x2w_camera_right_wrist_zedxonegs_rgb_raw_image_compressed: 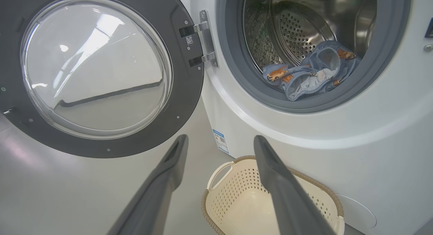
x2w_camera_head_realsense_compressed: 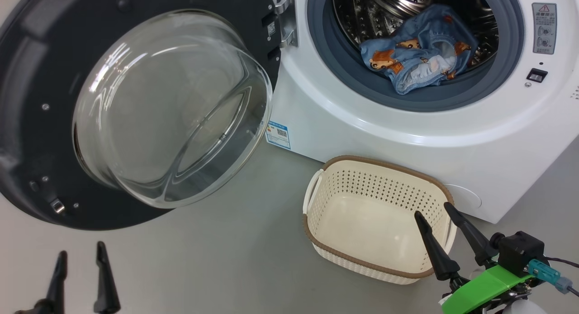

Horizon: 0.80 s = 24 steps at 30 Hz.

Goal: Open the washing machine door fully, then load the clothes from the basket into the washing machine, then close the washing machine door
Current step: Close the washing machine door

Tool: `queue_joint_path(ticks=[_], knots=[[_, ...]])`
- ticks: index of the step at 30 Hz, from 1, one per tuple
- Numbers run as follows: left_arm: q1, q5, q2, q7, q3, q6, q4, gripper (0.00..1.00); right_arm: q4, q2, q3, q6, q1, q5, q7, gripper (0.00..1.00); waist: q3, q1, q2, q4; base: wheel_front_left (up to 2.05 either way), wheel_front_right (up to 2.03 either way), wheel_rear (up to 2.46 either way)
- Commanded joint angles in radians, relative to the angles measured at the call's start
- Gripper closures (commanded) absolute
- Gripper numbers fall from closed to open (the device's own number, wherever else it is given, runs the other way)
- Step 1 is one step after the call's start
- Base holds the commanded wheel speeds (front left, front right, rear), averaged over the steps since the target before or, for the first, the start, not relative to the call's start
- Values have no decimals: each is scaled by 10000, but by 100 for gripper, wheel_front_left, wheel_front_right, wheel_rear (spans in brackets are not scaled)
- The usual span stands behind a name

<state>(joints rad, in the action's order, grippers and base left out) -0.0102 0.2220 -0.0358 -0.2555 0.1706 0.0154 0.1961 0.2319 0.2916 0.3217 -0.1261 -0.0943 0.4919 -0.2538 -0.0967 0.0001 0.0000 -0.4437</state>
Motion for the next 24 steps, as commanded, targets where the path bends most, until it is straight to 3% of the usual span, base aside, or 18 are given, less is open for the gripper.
queue_joint_path(ticks=[1, 2, 3, 4, 11, 14, 16, 21, 24], knots=[[133, 156, -145, -63, 448, -77, -412, 2, -230, 192, 188, -46, -220, 26, -80, 0, -26, -1, 0, 10, 0, 0, 0], [187, 283, -145, -63, 562, -49, -557, 46, -234, 196, 186, -46, -225, 29, -80, 0, -45, -1, 0, 12, 0, 0, 0], [243, 440, -145, -63, 691, 15, -749, 82, -236, 200, 180, -46, -226, 32, -80, 0, -73, -1, 0, 9, 0, 0, 0], [305, 527, -145, -63, 831, 139, -989, 100, -241, 208, 170, -46, -236, 33, -80, 0, -117, -1, 0, 5, 0, 0, 0], [1108, 2511, -152, -63, 2370, 992, -1802, 100, -244, 271, 193, -46, -329, 35, -80, 0, -341, -1, 0, 14, 0, 0, 0], [1651, 3805, -517, -63, 2815, 1119, -1506, 100, -234, 286, 245, -46, -371, 41, -80, 0, -413, -1, 0, 37, 0, 0, 0], [2099, 4950, -1018, 16, 2928, 1141, -1203, 100, -226, 302, 293, -46, -405, 46, -80, 0, -450, -1, 0, 67, 0, 0, 0], [3000, 7482, -2908, 507, 2835, 1149, -261, 100, -231, 366, 392, -46, -514, 71, -80, 0, -576, -1, 0, 165, 0, 0, 0], [3333, 8265, -3579, 772, 2749, 1149, 280, 100, -237, 402, 445, -46, -566, 75, -80, 0, -652, -1, 0, 221, 0, 0, 0]])
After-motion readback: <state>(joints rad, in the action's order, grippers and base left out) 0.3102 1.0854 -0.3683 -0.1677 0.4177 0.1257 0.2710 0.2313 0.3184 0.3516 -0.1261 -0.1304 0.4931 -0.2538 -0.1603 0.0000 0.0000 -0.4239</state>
